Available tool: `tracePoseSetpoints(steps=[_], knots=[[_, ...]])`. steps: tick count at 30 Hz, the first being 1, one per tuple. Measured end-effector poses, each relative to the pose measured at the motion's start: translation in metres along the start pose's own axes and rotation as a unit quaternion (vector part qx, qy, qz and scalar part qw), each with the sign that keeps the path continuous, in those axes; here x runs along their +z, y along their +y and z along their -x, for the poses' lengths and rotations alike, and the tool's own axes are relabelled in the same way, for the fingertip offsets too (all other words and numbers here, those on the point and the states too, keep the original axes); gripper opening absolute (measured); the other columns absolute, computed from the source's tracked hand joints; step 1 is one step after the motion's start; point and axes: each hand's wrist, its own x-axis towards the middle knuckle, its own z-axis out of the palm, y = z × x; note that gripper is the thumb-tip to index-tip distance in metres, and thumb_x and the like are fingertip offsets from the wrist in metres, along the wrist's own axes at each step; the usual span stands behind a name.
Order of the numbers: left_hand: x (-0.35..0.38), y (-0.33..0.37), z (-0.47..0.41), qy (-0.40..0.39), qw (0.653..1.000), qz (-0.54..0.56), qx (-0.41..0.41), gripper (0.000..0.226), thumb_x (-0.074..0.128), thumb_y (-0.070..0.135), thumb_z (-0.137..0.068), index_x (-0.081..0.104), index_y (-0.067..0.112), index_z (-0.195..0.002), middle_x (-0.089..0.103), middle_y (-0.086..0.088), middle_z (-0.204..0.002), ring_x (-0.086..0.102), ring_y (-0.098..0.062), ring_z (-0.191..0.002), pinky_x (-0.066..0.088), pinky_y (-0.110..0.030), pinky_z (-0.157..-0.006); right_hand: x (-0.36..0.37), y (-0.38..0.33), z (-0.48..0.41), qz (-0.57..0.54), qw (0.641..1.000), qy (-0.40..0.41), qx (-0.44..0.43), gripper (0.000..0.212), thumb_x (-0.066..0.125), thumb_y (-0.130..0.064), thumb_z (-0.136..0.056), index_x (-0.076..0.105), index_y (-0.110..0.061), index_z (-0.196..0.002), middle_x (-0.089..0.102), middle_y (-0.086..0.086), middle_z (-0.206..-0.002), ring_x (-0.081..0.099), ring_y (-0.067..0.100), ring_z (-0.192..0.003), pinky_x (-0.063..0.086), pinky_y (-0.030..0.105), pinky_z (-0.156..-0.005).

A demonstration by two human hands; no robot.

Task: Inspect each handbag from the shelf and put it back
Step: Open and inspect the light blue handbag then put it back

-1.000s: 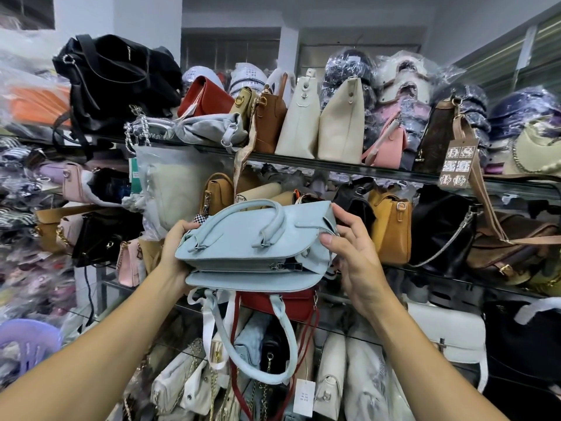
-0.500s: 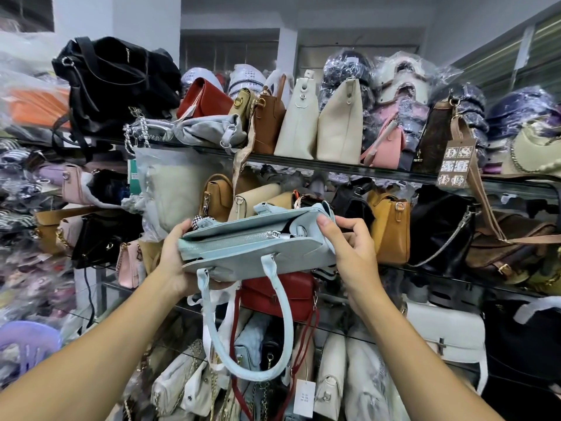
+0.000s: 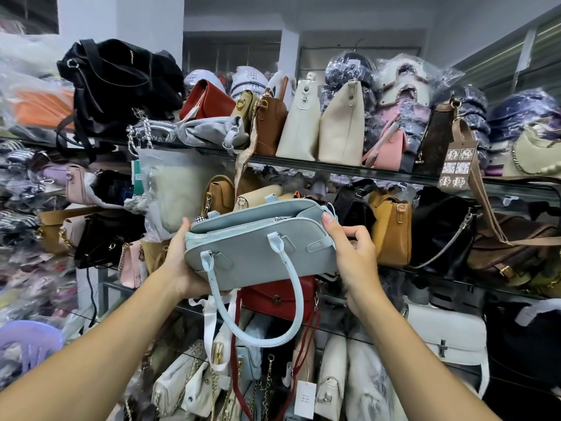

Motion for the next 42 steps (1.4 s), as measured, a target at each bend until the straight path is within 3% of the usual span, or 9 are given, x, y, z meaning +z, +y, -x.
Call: tracePoseSetpoints(steps=[11,14,16,23,28,32,35,38,42], knots=[[0.006,0.004,0.002,-0.029,0.998,-0.038,0.045,0.091,0.032,0.085,-0.087,0.080,0.010,-0.106,0.074,-0.018,-0.114,0.076,-0.037,-0.089,0.048,-0.051,-0.088,-0.007,0.010,-0.010,-0.019,0.999,-0.006,0.039,0.045,0.064,-0.062,-0.091,0.061,-0.018,-0.085,0.066,-0.003,-0.088,0.058,0.015,-0.079,0.044,0.032,-0.067],[0.008,0.006,0.003,-0.062,0.996,-0.051,0.048,0.096,0.029,0.088,-0.085,0.070,0.012,-0.127,0.068,-0.020,-0.128,0.070,-0.039,-0.109,0.044,-0.053,-0.101,-0.009,0.016,-0.020,-0.029,0.996,-0.007,0.090,0.048,0.062,-0.064,-0.092,0.073,-0.017,-0.098,0.076,0.000,-0.105,0.068,0.022,-0.100,0.053,0.043,-0.094],[0.008,0.008,0.002,-0.091,0.993,-0.069,0.043,0.102,0.028,0.092,-0.081,0.062,0.013,-0.137,0.063,-0.019,-0.136,0.062,-0.041,-0.123,0.037,-0.054,-0.113,-0.013,0.023,-0.024,-0.047,0.991,-0.011,0.125,0.044,0.062,-0.062,-0.092,0.078,-0.023,-0.100,0.078,-0.004,-0.104,0.069,0.019,-0.103,0.052,0.044,-0.099],[0.013,0.011,0.008,-0.171,0.972,-0.159,0.028,0.106,0.015,0.093,-0.080,0.073,0.015,-0.124,0.065,-0.016,-0.135,0.062,-0.037,-0.125,0.044,-0.054,-0.105,-0.020,0.037,-0.036,-0.154,0.965,0.029,0.212,0.045,0.051,-0.040,-0.106,0.060,-0.009,-0.137,0.065,0.014,-0.134,0.057,0.039,-0.130,0.045,0.051,-0.108],[0.015,0.010,0.011,-0.250,0.954,-0.166,0.009,0.102,0.025,0.091,-0.081,0.056,0.017,-0.144,0.058,-0.014,-0.144,0.055,-0.035,-0.133,0.039,-0.053,-0.113,-0.033,0.047,-0.035,-0.197,0.947,-0.004,0.254,0.039,0.054,-0.044,-0.103,0.065,-0.007,-0.101,0.066,0.012,-0.096,0.063,0.030,-0.089,0.046,0.052,-0.102],[0.016,0.010,0.013,-0.286,0.940,-0.188,-0.001,0.097,0.033,0.088,-0.079,0.052,0.021,-0.146,0.058,-0.012,-0.145,0.057,-0.032,-0.132,0.050,-0.051,-0.102,-0.033,0.049,-0.036,-0.212,0.944,-0.031,0.252,0.039,0.060,-0.050,-0.097,0.068,-0.013,-0.105,0.070,0.014,-0.121,0.065,0.034,-0.112,0.043,0.055,-0.112],[0.015,0.009,0.013,-0.286,0.932,-0.222,0.014,0.100,0.062,0.085,-0.068,0.051,0.026,-0.147,0.058,-0.008,-0.145,0.056,-0.031,-0.133,0.046,-0.053,-0.106,-0.035,0.051,-0.037,-0.216,0.942,-0.030,0.254,0.042,0.060,-0.052,-0.097,0.068,-0.014,-0.114,0.069,0.014,-0.127,0.063,0.035,-0.120,0.042,0.059,-0.112],[0.011,0.008,0.008,-0.266,0.914,-0.299,0.058,0.110,0.090,0.064,-0.054,0.048,0.028,-0.148,0.060,-0.001,-0.144,0.055,-0.026,-0.134,0.041,-0.053,-0.113,-0.036,0.056,-0.040,-0.224,0.940,-0.023,0.258,0.051,0.064,-0.054,-0.093,0.067,-0.015,-0.125,0.070,0.014,-0.126,0.064,0.037,-0.120,0.045,0.059,-0.110],[0.011,0.004,0.006,-0.241,0.887,-0.378,0.112,0.096,0.098,0.031,-0.058,0.053,0.033,-0.142,0.062,-0.007,-0.139,0.062,-0.024,-0.126,0.044,-0.049,-0.112,-0.037,0.058,-0.037,-0.208,0.944,-0.035,0.255,0.057,0.071,-0.055,-0.087,0.068,-0.016,-0.129,0.073,0.013,-0.124,0.067,0.037,-0.117,0.049,0.061,-0.104]])
